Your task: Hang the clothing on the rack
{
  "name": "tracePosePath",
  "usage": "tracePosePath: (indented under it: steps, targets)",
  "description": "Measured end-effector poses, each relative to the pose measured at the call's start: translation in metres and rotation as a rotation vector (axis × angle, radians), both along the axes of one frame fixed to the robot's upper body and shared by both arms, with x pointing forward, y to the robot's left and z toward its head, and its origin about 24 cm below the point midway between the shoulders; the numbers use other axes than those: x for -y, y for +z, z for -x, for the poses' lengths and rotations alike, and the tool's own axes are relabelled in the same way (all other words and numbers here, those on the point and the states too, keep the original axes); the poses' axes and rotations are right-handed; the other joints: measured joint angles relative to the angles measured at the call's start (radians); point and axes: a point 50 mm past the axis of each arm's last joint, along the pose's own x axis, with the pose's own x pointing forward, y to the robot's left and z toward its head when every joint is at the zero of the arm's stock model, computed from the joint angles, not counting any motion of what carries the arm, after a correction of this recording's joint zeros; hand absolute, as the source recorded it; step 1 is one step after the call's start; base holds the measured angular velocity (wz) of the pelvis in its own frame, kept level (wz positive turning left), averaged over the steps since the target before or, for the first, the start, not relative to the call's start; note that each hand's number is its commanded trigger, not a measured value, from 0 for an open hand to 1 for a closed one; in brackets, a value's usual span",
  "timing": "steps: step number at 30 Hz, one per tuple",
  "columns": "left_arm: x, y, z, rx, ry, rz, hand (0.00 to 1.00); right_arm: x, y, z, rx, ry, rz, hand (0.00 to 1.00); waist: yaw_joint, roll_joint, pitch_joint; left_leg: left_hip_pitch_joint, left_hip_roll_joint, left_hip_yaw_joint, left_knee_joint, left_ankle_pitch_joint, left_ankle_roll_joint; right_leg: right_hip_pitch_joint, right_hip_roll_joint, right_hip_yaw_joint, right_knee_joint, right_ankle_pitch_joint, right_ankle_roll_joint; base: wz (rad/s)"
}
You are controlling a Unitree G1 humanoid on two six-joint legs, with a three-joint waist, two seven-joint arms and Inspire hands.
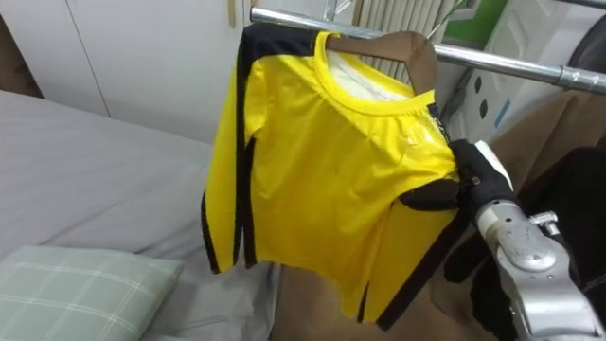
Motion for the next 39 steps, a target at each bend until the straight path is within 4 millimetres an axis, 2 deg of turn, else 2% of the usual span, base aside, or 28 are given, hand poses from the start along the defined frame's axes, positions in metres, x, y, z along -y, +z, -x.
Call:
tracePosePath:
  steps: [13,19,39]
  targets:
    - [0.002,-0.001,-0.001,-0.006,-0.026,0.012,0.00,0.016,-0.032,0.011,-0.189,0.018,0.020,1.00,0.004,0.009,-0.0062,0.006,-0.007,-0.022,0.000,0.002,0.003,0.013,-0.007,-0.012,-0.005,-0.001,0.001,0.02]
    - [0.002,-0.001,-0.002,0.003,-0.041,0.023,0.00,0.026,-0.033,0.010,-0.224,0.000,0.023,1.00,0.023,0.011,-0.0052,0.018,-0.012,-0.038,-0.002,0.004,0.006,0.017,-0.009,-0.009,0.006,-0.002,0.004,-0.02]
    - [0.001,-0.001,-0.004,0.016,-0.047,0.027,0.00,0.029,-0.039,0.012,-0.251,0.012,0.004,1.00,0.028,0.018,-0.0035,0.023,-0.013,-0.050,-0.009,0.007,0.003,0.027,-0.008,-0.012,0.000,-0.004,0.005,0.00]
